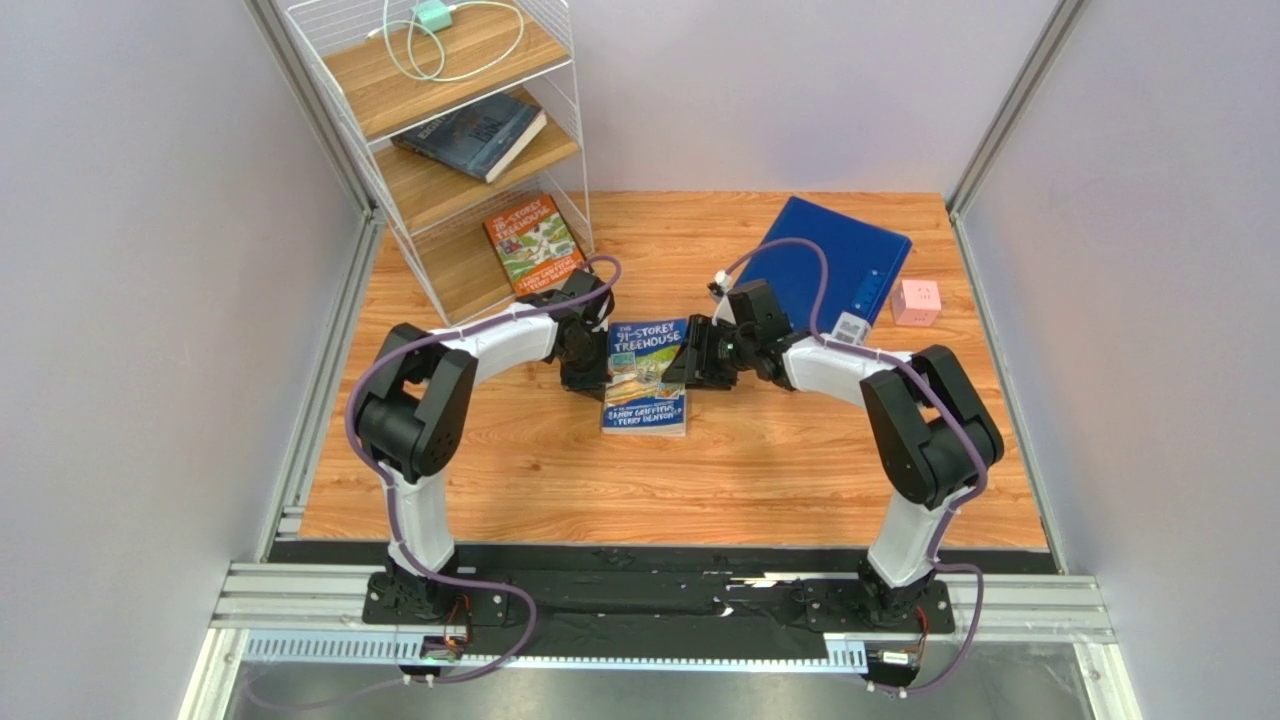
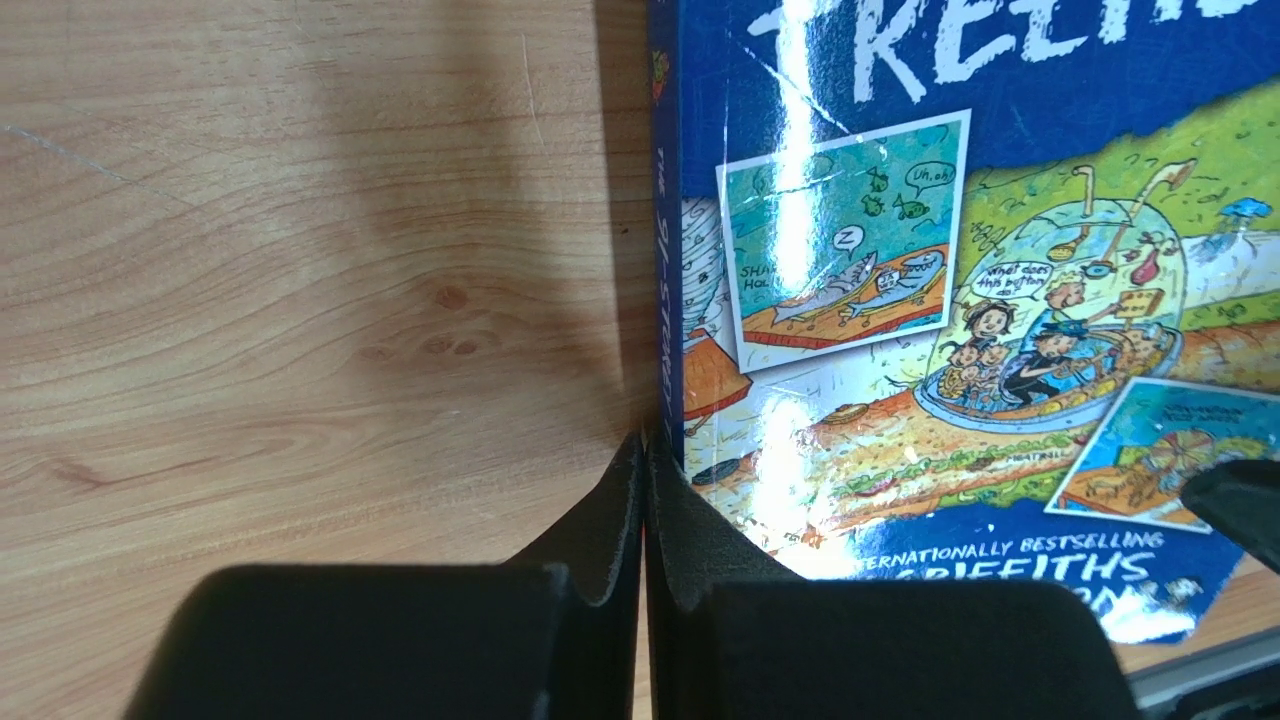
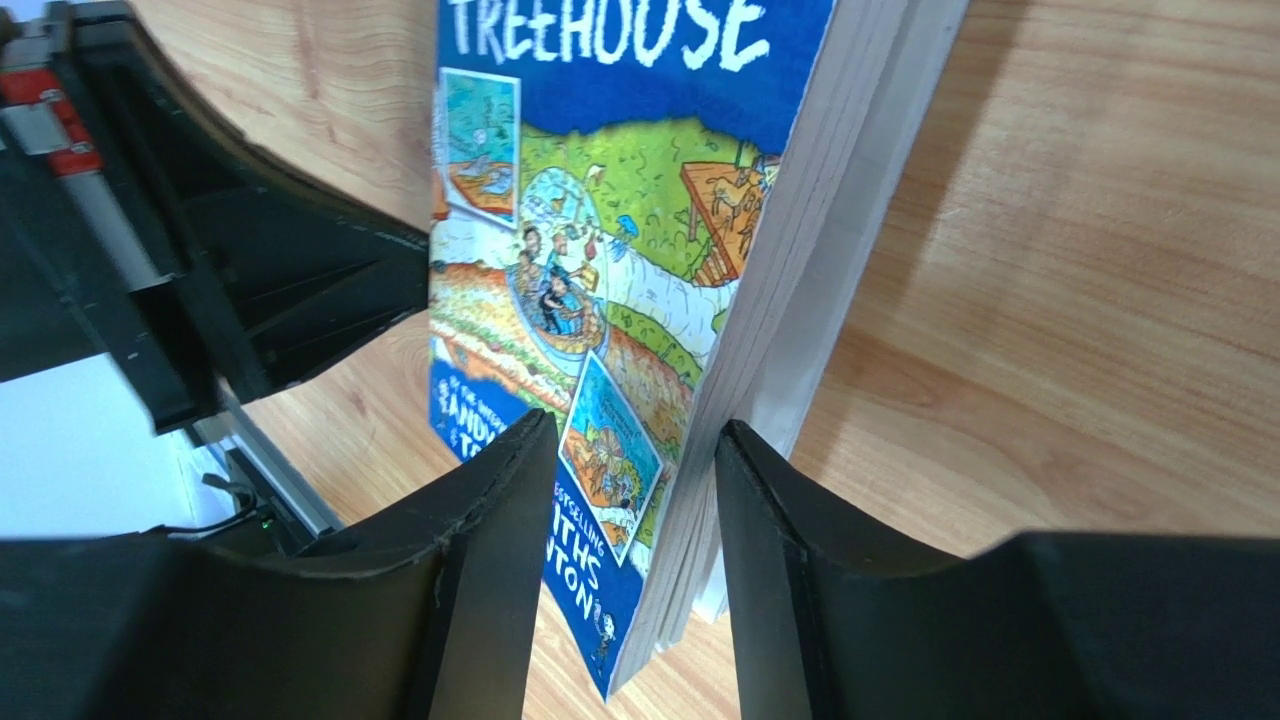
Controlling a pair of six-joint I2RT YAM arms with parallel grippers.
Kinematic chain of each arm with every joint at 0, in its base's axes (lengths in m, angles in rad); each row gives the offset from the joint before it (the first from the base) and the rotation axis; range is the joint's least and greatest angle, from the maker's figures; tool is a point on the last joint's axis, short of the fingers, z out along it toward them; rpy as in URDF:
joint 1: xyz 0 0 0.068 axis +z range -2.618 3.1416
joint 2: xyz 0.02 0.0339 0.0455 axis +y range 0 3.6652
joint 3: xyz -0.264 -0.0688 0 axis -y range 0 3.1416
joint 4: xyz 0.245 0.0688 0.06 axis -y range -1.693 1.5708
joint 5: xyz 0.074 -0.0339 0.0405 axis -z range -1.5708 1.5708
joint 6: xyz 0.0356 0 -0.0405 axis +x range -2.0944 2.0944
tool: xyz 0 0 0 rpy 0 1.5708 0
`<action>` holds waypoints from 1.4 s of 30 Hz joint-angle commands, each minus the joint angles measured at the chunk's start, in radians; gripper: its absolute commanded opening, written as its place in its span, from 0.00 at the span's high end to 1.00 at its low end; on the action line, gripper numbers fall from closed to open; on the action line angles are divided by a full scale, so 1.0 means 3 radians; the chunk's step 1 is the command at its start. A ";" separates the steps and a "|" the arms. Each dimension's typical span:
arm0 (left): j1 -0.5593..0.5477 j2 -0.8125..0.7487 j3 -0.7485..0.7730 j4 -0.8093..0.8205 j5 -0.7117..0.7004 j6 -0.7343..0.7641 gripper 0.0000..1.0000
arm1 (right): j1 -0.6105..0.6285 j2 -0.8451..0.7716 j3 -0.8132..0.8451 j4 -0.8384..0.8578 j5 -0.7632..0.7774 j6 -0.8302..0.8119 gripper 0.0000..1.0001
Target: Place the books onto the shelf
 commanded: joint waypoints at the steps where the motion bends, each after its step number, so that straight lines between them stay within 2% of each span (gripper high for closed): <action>1: -0.0135 -0.0053 0.0102 0.0189 0.0250 -0.0121 1.00 | 0.0156 0.0116 0.0167 0.0197 -0.0310 0.0029 0.55; 4: -0.0161 -0.0048 0.0137 0.0230 0.0312 -0.0152 1.00 | 0.0156 0.0096 0.0121 0.0324 -0.0356 0.0090 0.62; 13: -0.0350 0.0157 0.0434 0.0312 0.0389 -0.0213 1.00 | 0.0197 0.0050 -0.0012 0.0754 -0.0581 0.0208 0.61; 18: -0.0360 0.0147 0.0460 0.0271 0.0312 -0.0224 1.00 | 0.0243 0.0101 0.0095 0.0560 -0.0571 0.0116 0.61; 20: -0.0360 0.0086 0.0445 0.0225 0.0200 -0.0198 1.00 | 0.0243 0.0116 0.0100 0.0534 -0.0556 0.0111 0.69; 21: -0.0360 0.0060 0.0414 0.0149 0.0139 -0.0193 1.00 | 0.0238 0.0116 0.0105 0.0534 -0.0556 0.0116 0.85; 23: -0.0365 -0.0078 0.0358 0.0077 -0.0090 -0.0152 1.00 | 0.0243 0.0122 0.0116 0.0514 -0.0556 0.0116 1.00; 24: -0.0360 -0.0149 0.0287 -0.0030 -0.0188 -0.0142 1.00 | 0.0243 0.0117 0.0126 0.0498 -0.0556 0.0106 1.00; 25: -0.0360 -0.0317 0.0246 -0.0086 -0.0300 -0.0142 0.75 | 0.0243 0.0096 0.0146 0.0448 -0.0541 0.0086 1.00; 27: -0.0350 -0.0537 0.0062 -0.0148 -0.0541 -0.0147 0.49 | 0.0243 0.0060 0.0162 0.0406 -0.0495 0.0050 1.00; 28: -0.0325 -0.0802 -0.0005 -0.0148 -0.0577 -0.0162 0.31 | 0.0238 0.0020 0.0182 0.0386 -0.0489 0.0034 1.00; 29: -0.0319 -0.0941 -0.0076 -0.0138 -0.0598 -0.0177 0.24 | 0.0238 -0.0011 0.0187 0.0381 -0.0489 0.0014 1.00; 31: -0.0258 -0.1374 -0.0332 0.0004 -0.0542 -0.0213 0.13 | 0.0238 -0.0082 0.0223 0.0365 -0.0505 -0.0006 1.00; 35: -0.0130 -0.2035 -0.0817 0.0464 -0.0099 -0.0310 0.04 | 0.0238 -0.0261 0.0340 0.0360 -0.0581 0.0004 1.00; 39: -0.0023 -0.2562 -0.1384 0.1159 0.0194 -0.0545 0.04 | 0.0238 -0.0502 0.0407 0.0452 -0.0648 0.0100 1.00; 42: 0.0003 -0.2981 -0.1600 0.1375 0.0215 -0.0729 0.05 | 0.0238 -0.0716 0.0458 0.0493 -0.0617 0.0152 1.00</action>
